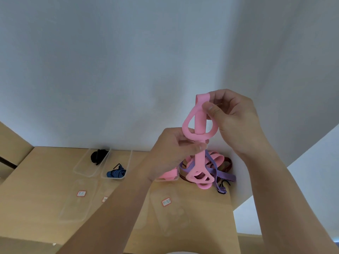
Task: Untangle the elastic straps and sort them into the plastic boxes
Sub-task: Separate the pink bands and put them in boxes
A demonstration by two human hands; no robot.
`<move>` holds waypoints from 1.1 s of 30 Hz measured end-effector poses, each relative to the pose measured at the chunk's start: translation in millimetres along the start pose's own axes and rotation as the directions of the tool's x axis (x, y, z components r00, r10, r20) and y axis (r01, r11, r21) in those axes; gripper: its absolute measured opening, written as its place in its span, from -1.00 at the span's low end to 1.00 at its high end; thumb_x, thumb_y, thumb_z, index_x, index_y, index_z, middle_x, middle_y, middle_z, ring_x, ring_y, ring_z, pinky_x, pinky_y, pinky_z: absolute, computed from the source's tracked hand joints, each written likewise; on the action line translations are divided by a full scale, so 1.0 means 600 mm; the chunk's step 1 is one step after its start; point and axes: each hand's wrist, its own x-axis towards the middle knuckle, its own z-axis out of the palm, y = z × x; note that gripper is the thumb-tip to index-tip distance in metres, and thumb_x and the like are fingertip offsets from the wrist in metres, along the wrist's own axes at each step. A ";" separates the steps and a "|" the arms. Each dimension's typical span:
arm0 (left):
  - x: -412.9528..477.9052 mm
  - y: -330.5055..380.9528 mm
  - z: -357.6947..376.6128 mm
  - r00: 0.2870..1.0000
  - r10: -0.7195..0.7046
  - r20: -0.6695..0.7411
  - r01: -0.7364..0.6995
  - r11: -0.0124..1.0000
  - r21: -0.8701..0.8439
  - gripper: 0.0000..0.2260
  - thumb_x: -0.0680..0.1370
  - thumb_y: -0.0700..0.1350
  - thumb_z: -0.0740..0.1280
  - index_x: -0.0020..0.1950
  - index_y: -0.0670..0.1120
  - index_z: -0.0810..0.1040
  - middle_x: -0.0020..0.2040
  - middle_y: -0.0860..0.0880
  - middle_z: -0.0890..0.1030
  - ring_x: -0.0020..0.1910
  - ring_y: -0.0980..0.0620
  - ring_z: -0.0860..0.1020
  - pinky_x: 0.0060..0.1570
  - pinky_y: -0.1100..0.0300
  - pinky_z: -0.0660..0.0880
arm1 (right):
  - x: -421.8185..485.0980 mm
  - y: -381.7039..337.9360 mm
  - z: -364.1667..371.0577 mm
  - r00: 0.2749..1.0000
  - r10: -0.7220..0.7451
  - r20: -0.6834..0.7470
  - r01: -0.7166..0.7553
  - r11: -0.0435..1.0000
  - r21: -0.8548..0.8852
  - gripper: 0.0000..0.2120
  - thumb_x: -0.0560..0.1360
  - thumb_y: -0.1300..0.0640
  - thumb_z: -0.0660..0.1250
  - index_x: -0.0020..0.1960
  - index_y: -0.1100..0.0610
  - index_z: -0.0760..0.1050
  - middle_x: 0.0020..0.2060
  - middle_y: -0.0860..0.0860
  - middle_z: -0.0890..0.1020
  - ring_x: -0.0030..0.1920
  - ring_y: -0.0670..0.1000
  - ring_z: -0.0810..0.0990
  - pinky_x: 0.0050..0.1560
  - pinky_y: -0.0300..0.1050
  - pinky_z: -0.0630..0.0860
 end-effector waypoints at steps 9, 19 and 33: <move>0.016 0.001 0.011 0.993 -0.095 -0.066 0.091 0.994 -0.068 -0.88 0.63 -0.19 0.39 0.07 -0.19 0.70 -0.03 -0.16 0.75 -0.04 -0.23 0.72 -0.03 -0.07 0.67 | 0.002 -0.010 -0.015 0.999 -0.054 -0.009 0.053 0.994 -0.100 -0.90 0.56 0.31 0.38 0.01 0.16 0.61 -0.09 0.00 0.71 -0.10 0.00 0.64 -0.10 -0.08 0.54; 0.041 0.026 0.009 0.967 -0.249 -0.060 0.235 0.956 -0.178 -0.83 0.61 -0.12 0.43 0.03 -0.22 0.70 -0.02 -0.19 0.74 -0.07 -0.21 0.72 -0.13 -0.03 0.68 | -0.032 0.014 -0.029 0.876 -0.462 0.137 0.471 0.762 -0.444 -0.79 0.52 0.39 0.42 0.01 0.10 0.67 -0.05 -0.01 0.58 -0.02 0.10 0.51 0.03 -0.21 0.40; 0.053 0.063 -0.013 0.944 -0.294 0.148 0.326 0.891 -0.316 -0.84 0.56 -0.25 0.36 0.07 -0.20 0.71 -0.04 -0.13 0.70 -0.14 -0.12 0.67 -0.12 -0.08 0.67 | -0.072 0.065 -0.045 0.776 -0.527 0.346 0.622 0.551 -0.557 -0.66 0.37 0.50 0.24 -0.03 0.25 0.70 -0.14 0.15 0.62 -0.16 0.23 0.60 -0.19 0.15 0.55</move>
